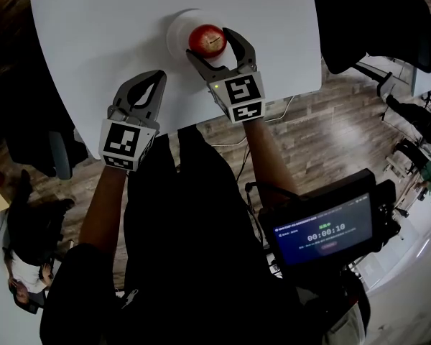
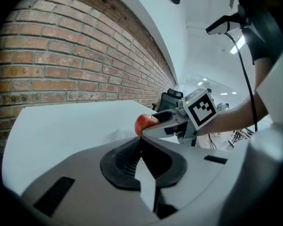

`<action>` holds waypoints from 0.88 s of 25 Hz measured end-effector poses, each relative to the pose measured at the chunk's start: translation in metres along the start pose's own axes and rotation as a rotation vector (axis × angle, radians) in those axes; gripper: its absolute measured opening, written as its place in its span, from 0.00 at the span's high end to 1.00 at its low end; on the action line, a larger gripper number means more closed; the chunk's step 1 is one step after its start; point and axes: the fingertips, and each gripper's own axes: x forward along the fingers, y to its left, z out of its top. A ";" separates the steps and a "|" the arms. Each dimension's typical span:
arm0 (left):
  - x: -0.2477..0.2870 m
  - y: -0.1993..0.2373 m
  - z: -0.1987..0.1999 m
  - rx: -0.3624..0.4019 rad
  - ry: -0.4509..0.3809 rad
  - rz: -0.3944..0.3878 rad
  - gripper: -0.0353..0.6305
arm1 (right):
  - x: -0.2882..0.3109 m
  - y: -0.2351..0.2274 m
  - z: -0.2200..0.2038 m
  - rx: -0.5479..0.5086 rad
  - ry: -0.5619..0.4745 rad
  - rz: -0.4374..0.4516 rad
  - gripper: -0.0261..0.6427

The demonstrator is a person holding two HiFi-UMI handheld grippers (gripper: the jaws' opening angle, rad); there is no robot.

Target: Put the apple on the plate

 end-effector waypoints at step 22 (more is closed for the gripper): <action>0.004 0.007 -0.002 -0.015 0.015 0.002 0.94 | 0.022 0.002 -0.011 -0.076 0.083 0.014 0.39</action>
